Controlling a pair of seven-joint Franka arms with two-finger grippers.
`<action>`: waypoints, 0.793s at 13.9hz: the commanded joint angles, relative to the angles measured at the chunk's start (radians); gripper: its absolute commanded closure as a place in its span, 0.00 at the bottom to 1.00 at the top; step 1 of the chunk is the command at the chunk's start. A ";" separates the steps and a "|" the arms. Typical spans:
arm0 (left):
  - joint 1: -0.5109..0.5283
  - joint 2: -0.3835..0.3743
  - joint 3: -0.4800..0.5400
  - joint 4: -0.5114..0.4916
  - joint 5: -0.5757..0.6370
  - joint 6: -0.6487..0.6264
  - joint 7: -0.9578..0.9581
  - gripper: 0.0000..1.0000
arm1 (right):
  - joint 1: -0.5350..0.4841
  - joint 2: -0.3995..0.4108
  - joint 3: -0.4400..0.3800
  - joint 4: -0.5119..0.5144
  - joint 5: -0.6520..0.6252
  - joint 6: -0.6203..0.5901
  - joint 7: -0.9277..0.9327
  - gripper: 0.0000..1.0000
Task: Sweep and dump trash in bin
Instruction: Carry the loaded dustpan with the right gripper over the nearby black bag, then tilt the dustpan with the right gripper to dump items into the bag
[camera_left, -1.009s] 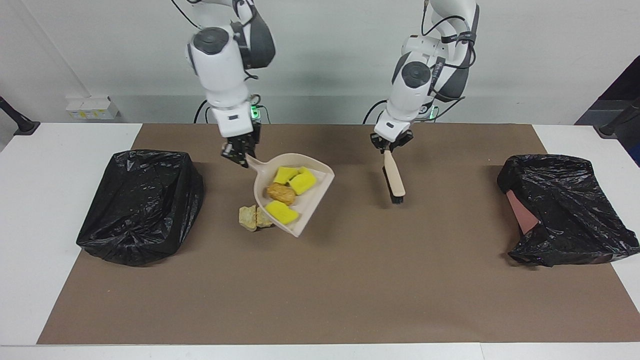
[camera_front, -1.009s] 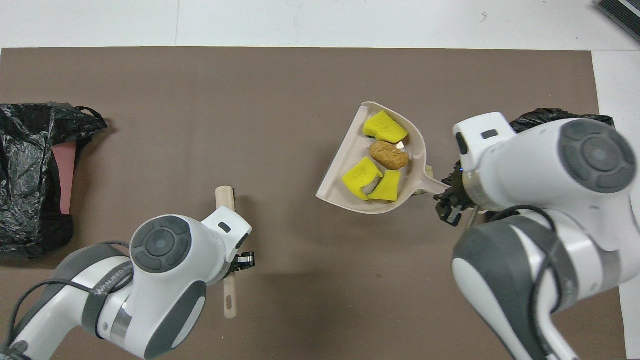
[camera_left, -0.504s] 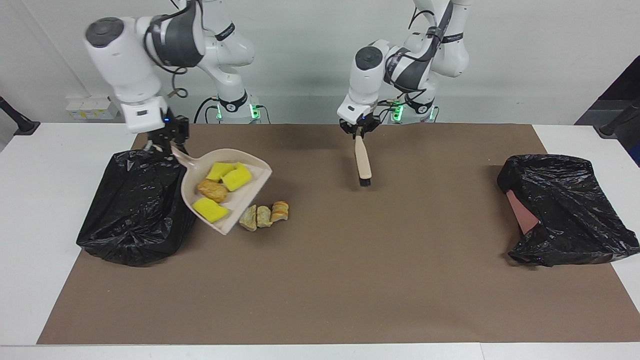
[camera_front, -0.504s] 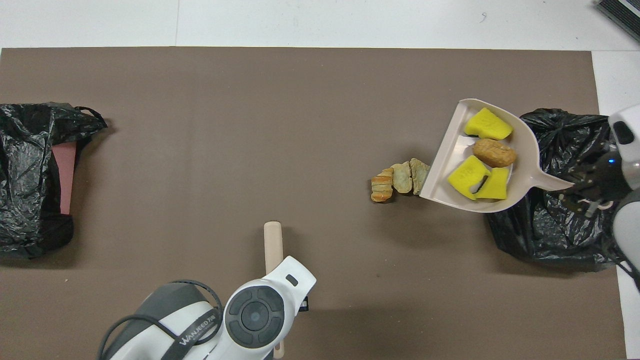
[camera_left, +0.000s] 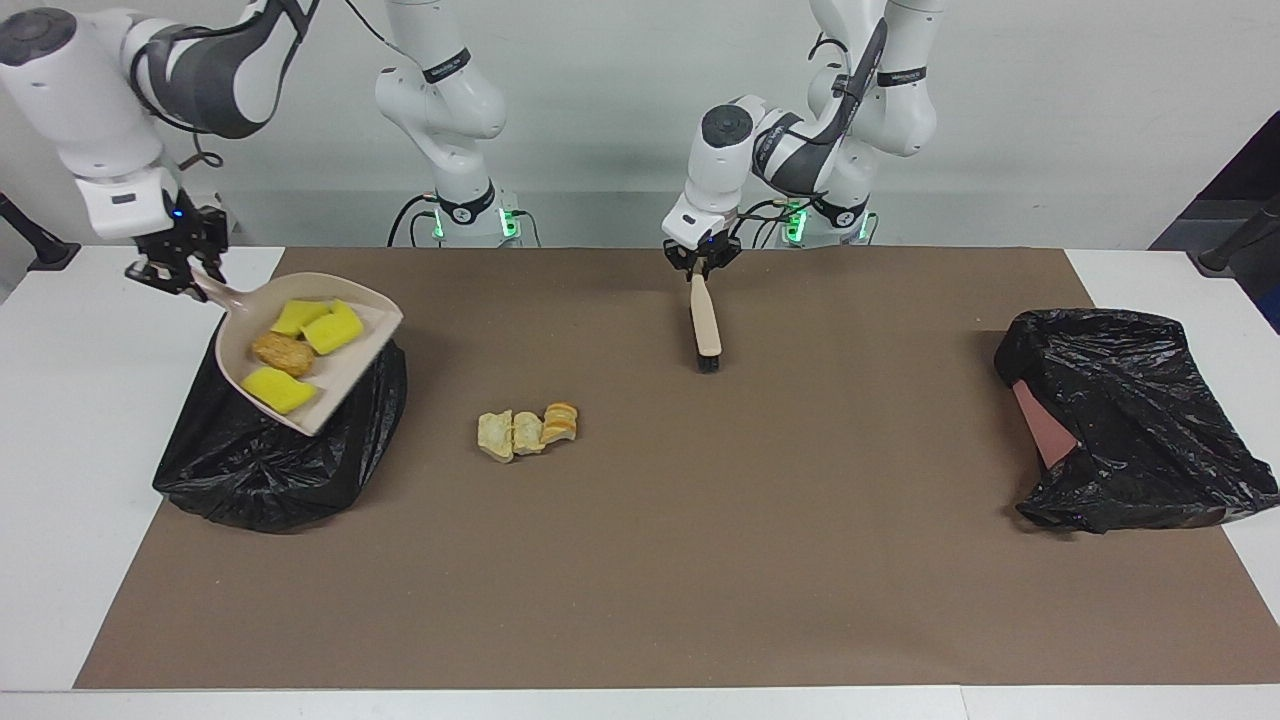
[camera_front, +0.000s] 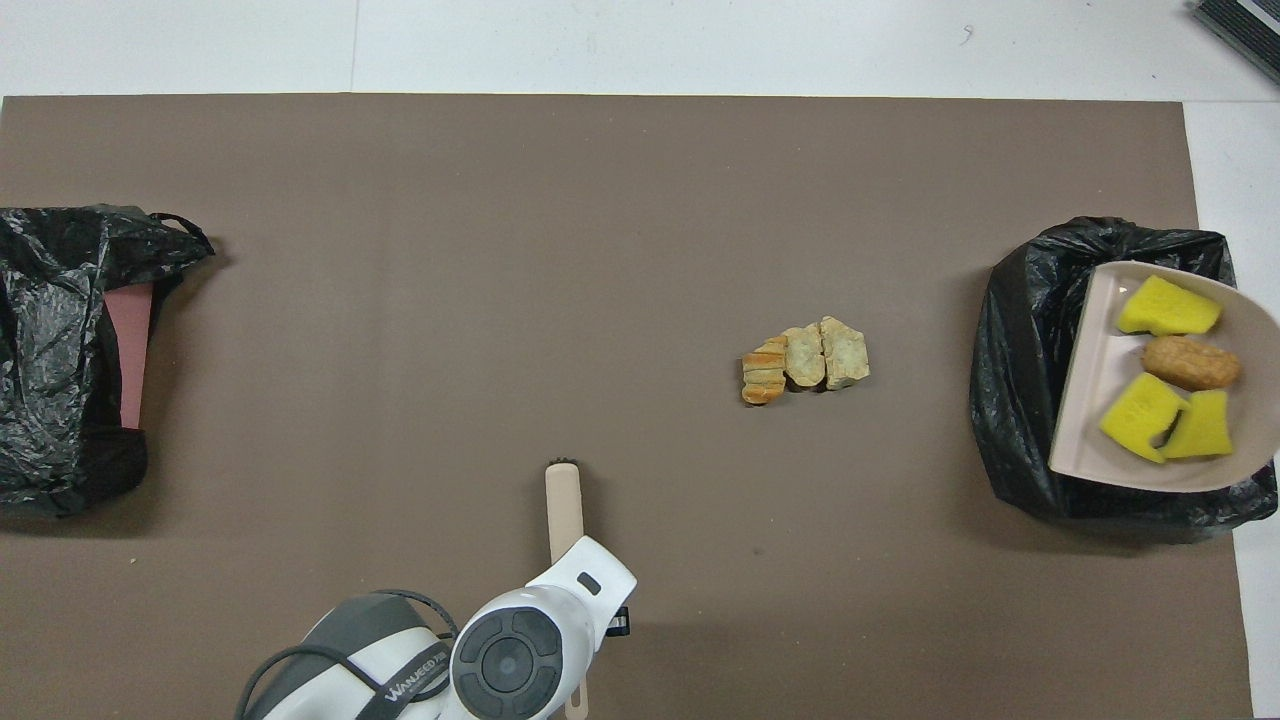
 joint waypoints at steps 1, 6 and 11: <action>0.006 -0.012 0.018 0.024 -0.010 0.004 0.001 0.00 | -0.027 0.001 0.011 0.012 -0.125 0.048 -0.088 1.00; 0.224 0.034 0.020 0.160 0.001 -0.032 0.029 0.00 | 0.059 0.003 0.022 -0.014 -0.429 0.052 -0.084 1.00; 0.435 0.155 0.023 0.334 0.004 -0.038 0.308 0.00 | 0.119 0.001 0.024 -0.036 -0.563 0.049 -0.078 1.00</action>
